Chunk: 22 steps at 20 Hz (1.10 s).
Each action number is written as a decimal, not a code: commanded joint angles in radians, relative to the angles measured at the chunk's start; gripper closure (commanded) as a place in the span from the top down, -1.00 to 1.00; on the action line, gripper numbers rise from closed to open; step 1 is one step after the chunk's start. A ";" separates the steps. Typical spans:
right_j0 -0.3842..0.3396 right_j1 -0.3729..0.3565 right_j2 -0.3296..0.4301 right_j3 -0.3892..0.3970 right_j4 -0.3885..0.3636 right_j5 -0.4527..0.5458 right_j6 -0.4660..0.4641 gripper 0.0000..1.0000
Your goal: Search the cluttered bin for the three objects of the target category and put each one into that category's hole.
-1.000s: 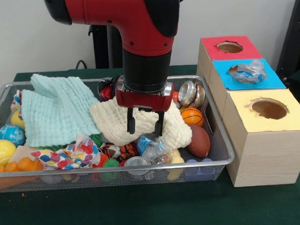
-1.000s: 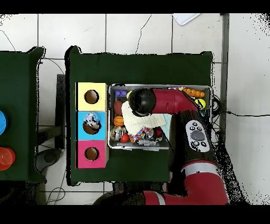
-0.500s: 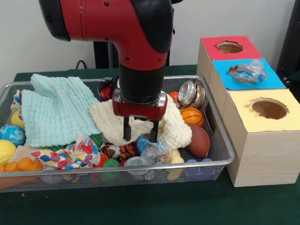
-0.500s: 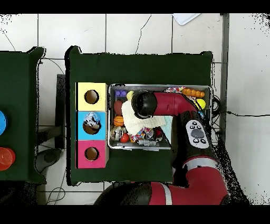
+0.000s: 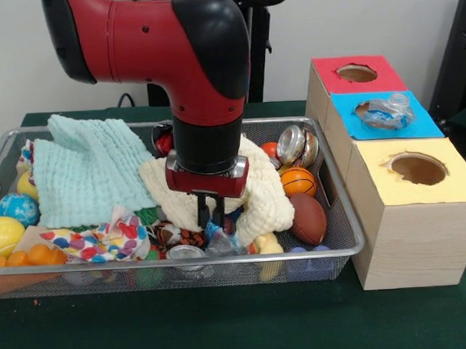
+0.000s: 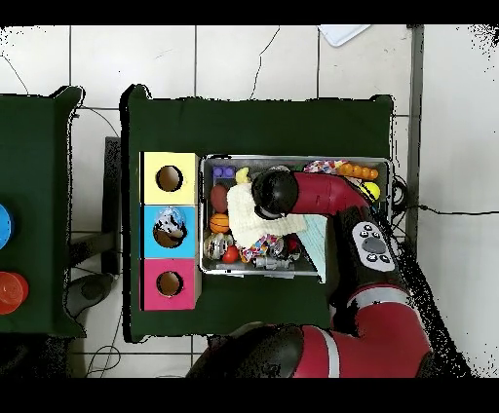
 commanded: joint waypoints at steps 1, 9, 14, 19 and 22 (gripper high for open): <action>-0.019 0.059 0.071 -0.038 -0.042 -0.023 -0.061 -1.00; -0.005 -0.051 0.065 0.012 -0.017 0.059 -0.058 -1.00; 0.028 -0.250 0.044 0.048 0.038 0.304 -0.078 -1.00; 0.029 -0.304 0.056 0.045 0.053 0.418 -0.084 -1.00; 0.025 -0.300 0.064 0.048 0.047 0.400 -0.073 -1.00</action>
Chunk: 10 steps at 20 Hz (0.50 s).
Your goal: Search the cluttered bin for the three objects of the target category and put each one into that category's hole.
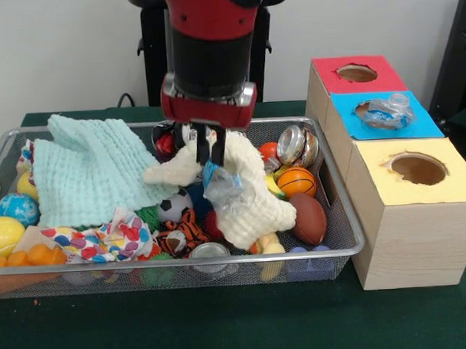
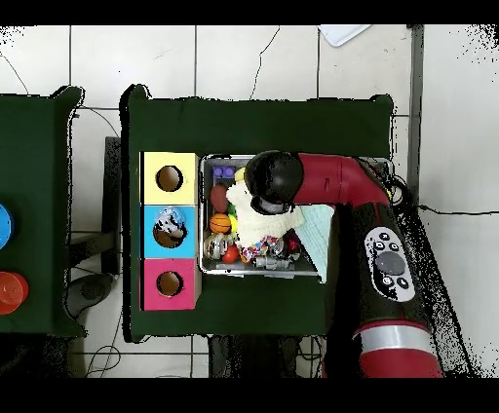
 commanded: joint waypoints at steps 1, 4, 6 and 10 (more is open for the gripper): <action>-0.003 -0.090 0.062 0.033 0.026 0.122 -0.073 -1.00; -0.007 -0.098 0.069 0.050 0.037 0.116 -0.059 -1.00; -0.010 -0.119 0.076 0.076 0.058 0.108 -0.049 -1.00; -0.005 -0.169 0.078 0.112 0.095 0.107 -0.026 -1.00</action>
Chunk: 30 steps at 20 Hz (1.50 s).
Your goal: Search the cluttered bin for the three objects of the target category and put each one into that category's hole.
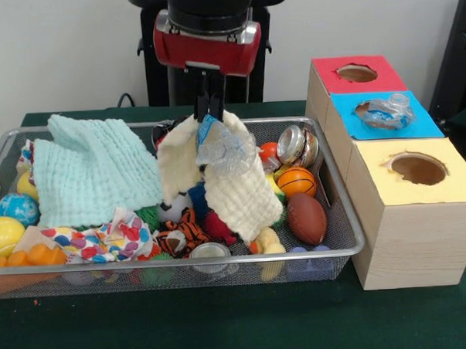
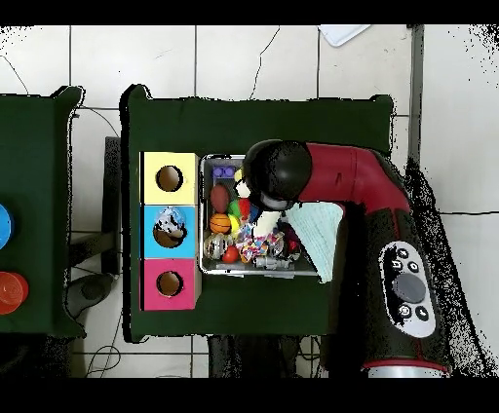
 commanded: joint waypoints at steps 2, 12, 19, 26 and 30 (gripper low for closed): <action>-0.010 -0.069 0.078 0.110 0.069 0.065 -0.037 -1.00; -0.006 -0.234 0.082 0.003 0.165 0.509 -0.071 -1.00; -0.030 -0.132 0.043 0.423 0.061 -0.279 0.015 -1.00; -0.031 -0.155 0.037 0.428 0.092 -0.222 -0.012 -1.00; -0.023 -0.171 0.028 0.396 0.102 -0.157 -0.022 -1.00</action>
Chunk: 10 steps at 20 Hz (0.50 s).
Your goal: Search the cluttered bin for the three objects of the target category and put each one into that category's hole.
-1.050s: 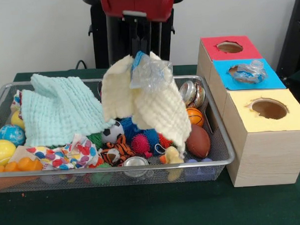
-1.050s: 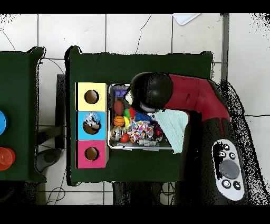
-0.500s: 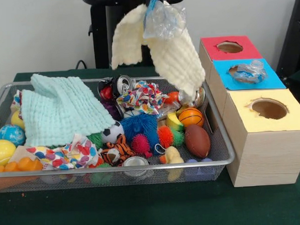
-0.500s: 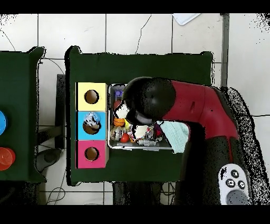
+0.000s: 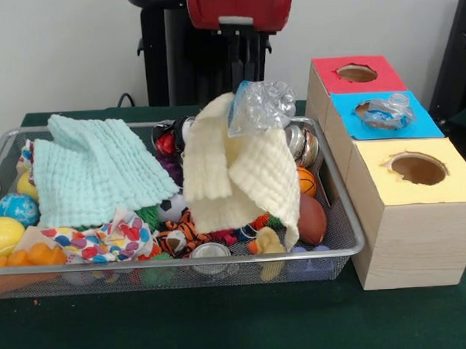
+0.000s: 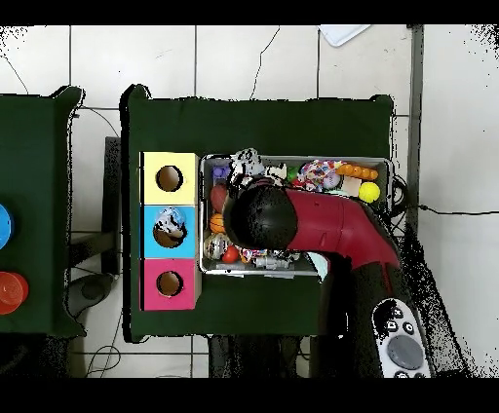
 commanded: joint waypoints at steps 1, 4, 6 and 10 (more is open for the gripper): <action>-0.017 -0.014 0.022 0.083 0.001 0.235 -0.029 -1.00; -0.024 -0.081 0.036 0.030 0.036 0.424 -0.049 -1.00; -0.029 -0.112 0.048 -0.028 0.051 0.566 -0.055 -1.00; -0.044 -0.134 0.071 -0.094 0.067 0.707 -0.063 -1.00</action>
